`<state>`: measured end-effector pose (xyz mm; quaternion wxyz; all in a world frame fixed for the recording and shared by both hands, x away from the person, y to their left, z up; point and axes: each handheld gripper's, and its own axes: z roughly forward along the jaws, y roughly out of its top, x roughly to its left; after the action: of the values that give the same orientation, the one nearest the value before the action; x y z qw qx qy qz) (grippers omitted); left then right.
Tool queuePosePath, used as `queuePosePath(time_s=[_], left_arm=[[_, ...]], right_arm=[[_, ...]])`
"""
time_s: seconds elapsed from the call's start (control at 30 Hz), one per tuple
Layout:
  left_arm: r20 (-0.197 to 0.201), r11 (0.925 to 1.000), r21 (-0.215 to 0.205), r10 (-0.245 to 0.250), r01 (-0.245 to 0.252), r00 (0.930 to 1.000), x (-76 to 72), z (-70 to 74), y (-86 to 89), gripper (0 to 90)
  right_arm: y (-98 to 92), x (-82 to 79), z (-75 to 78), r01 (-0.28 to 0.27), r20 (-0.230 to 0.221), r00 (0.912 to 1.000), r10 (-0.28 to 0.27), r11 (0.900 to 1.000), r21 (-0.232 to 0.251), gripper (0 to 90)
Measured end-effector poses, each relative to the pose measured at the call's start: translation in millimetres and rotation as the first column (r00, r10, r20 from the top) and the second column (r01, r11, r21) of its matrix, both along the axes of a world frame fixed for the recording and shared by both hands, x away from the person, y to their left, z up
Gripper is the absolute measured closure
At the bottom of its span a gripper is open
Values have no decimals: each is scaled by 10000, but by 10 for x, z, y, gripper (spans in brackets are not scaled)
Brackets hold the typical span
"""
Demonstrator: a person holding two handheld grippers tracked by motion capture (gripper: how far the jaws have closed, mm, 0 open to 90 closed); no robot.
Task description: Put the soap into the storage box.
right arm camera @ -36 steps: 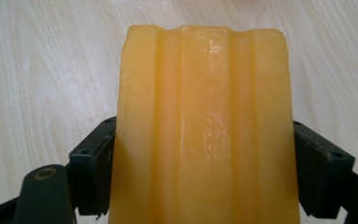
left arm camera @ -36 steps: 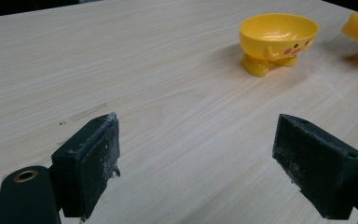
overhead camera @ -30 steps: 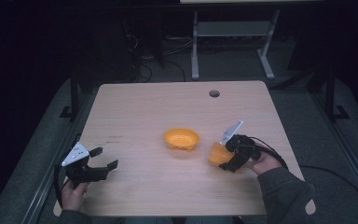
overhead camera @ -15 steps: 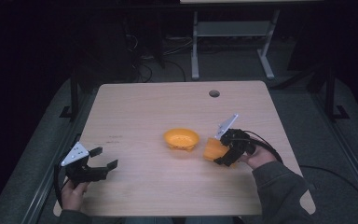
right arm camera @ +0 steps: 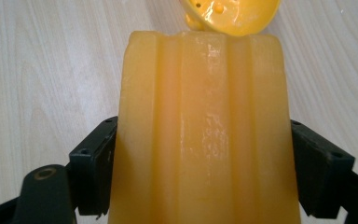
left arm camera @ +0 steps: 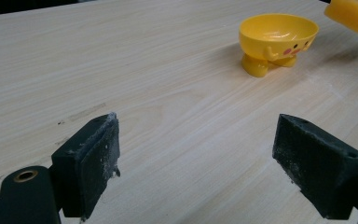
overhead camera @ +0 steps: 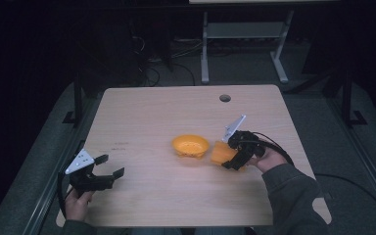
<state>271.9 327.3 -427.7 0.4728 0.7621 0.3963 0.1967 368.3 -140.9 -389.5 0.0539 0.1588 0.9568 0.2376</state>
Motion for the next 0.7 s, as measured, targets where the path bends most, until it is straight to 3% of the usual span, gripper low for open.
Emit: queuePosePath(time_s=[0.7], left_arm=[[-17,10000,-12,19,-19,10000,0,-1,6,141]], right_arm=[[228,149,104,-449,65,9990,450,9989,-131,205]])
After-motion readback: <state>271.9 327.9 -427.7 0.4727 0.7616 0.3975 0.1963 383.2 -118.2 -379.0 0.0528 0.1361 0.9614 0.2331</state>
